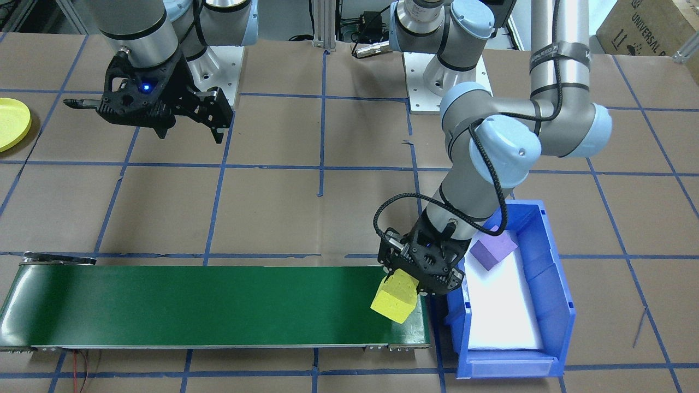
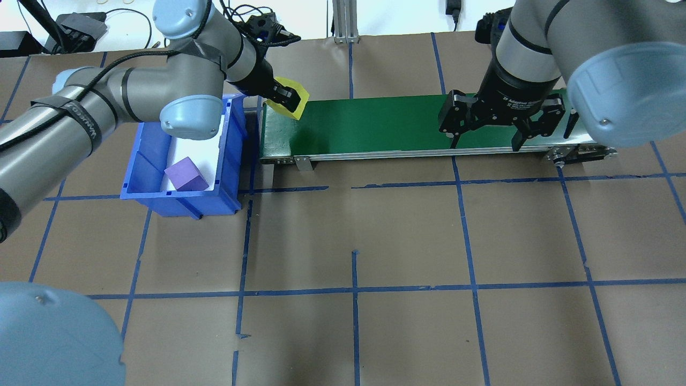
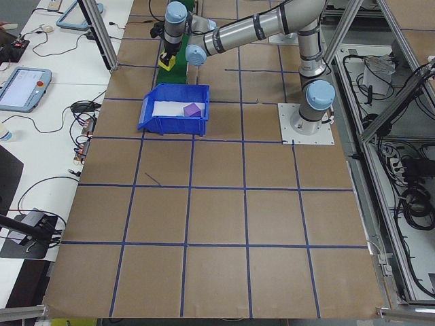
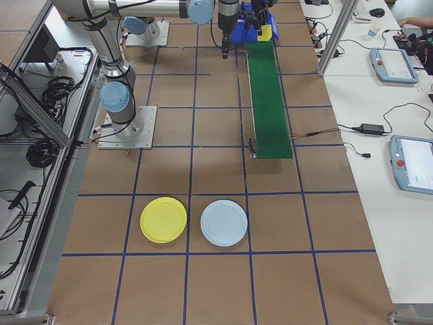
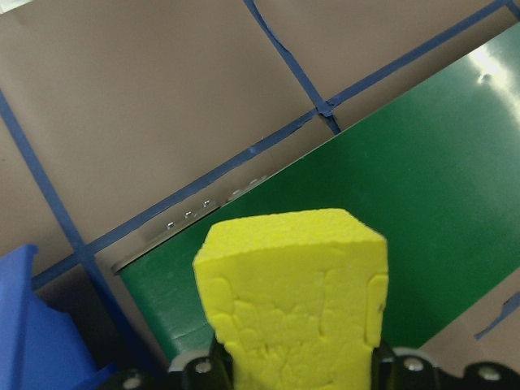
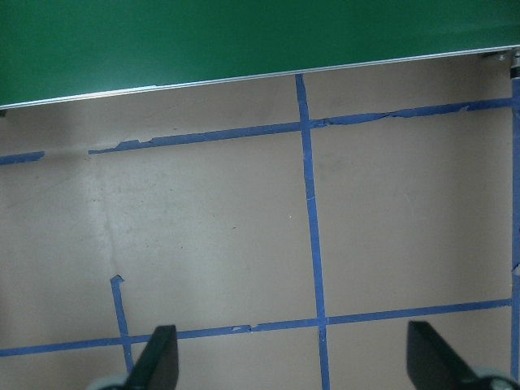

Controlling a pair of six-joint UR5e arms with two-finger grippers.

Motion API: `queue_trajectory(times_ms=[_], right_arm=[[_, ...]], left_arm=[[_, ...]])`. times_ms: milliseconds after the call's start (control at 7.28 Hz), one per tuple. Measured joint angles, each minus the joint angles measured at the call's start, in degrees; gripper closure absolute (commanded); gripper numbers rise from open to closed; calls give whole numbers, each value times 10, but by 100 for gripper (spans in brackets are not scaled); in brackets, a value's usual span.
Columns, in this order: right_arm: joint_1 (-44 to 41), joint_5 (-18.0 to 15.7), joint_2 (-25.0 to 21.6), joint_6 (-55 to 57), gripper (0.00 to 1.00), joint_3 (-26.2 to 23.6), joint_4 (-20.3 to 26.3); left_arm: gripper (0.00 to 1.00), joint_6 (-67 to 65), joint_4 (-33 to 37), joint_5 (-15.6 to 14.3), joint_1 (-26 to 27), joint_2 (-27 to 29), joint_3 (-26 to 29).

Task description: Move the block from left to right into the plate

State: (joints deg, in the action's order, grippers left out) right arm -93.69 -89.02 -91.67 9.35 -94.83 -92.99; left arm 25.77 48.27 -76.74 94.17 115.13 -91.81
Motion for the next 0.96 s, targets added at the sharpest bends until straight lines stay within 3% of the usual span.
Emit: queue_trajectory(times_ms=[550, 962], right_arm=[[0, 0, 0, -1, 0, 0, 0], [-1, 0, 3, -5, 0, 1, 2]], left_arm=[[0, -35, -1, -25, 3, 7, -11], [0, -38, 82, -77, -14, -68, -2]])
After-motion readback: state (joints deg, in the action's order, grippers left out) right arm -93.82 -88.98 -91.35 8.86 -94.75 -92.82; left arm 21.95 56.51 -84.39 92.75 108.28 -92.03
